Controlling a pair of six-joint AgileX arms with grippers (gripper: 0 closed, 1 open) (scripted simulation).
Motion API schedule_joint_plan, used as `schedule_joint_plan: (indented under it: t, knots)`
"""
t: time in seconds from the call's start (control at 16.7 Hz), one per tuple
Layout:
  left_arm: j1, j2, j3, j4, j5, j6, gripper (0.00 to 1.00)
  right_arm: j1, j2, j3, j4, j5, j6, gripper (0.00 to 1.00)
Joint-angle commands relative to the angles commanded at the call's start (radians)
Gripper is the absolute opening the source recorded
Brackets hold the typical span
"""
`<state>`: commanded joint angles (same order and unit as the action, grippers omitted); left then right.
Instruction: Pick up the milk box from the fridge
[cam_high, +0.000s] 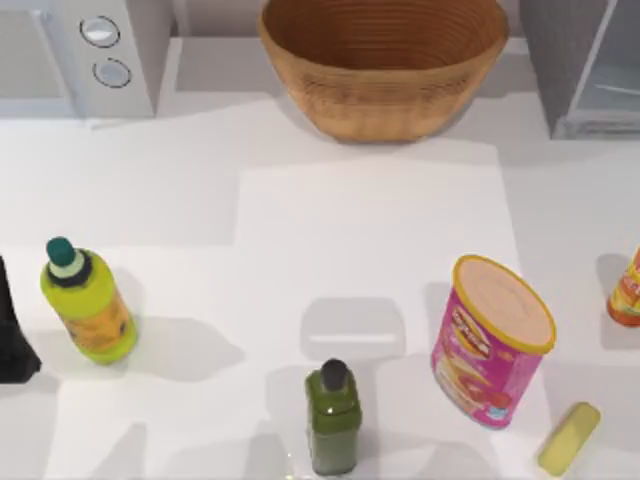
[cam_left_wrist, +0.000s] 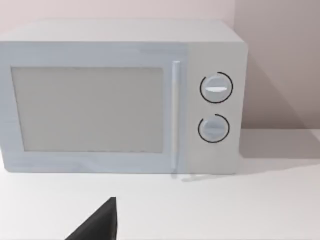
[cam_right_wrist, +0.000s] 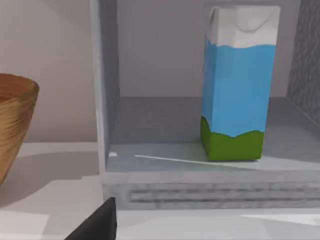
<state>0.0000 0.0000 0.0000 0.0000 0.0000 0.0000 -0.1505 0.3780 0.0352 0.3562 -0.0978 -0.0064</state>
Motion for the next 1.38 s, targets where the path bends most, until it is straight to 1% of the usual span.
schedule_joint_plan:
  t: [0.54,0.78,1.02,1.38]
  knots:
    - [0.0,0.0,0.0,0.0,0.0,0.0,1.0,-0.227,0.891,0.091,0.784,-0.266,0.007,1.0]
    - [0.0,0.0,0.0,0.0,0.0,0.0,1.0,-0.316,1.21,0.125,1.07,-0.356,0.015,1.0]
    - [0.0,0.0,0.0,0.0,0.0,0.0,1.0,-0.373,1.387,0.146,1.236,-0.407,0.023,1.0]
    - [0.0,0.0,0.0,0.0,0.0,0.0,1.0,-0.379,1.413,0.145,1.26,-0.415,0.024,1.0]
